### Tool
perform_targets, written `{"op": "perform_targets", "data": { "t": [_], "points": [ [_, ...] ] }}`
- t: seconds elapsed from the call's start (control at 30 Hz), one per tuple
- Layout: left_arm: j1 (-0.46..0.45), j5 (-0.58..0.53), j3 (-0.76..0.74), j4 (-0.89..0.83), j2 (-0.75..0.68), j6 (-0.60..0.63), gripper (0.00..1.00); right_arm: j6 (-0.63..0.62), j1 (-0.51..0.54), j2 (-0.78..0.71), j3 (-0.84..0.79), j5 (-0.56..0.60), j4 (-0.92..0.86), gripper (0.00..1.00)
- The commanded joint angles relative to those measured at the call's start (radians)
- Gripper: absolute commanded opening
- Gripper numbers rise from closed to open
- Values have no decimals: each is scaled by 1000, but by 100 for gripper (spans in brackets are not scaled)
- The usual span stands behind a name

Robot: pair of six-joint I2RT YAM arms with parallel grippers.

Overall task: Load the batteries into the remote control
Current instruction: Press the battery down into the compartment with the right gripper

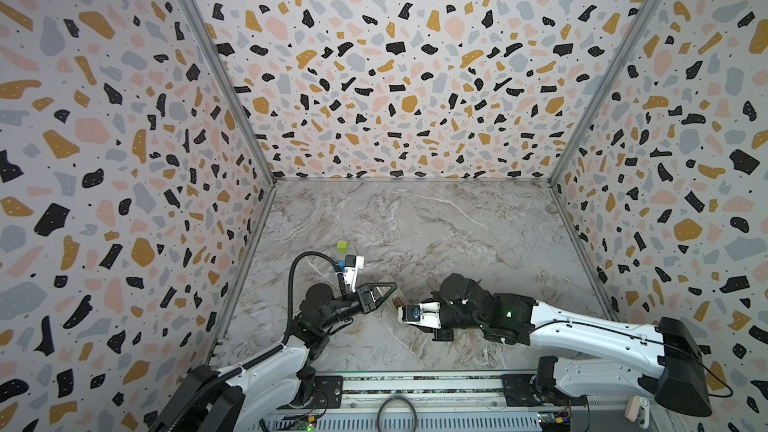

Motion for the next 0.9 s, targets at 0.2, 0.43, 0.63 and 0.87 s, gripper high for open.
{"op": "perform_targets", "data": {
  "t": [0.2,0.43,0.63,0.87],
  "points": [
    [-6,21,33,43,-7,11,0,-14,-12,30,29,-11,18,25],
    [-7,22,32,44,-5,13,0,-14,-17,40,26,-24,31,22],
    [-10,23,31,44,-6,13,0,-15,-18,57,27,-31,37,19],
    [-14,24,31,44,-7,15,0,-20,-24,72,33,-40,46,16]
  ]
}}
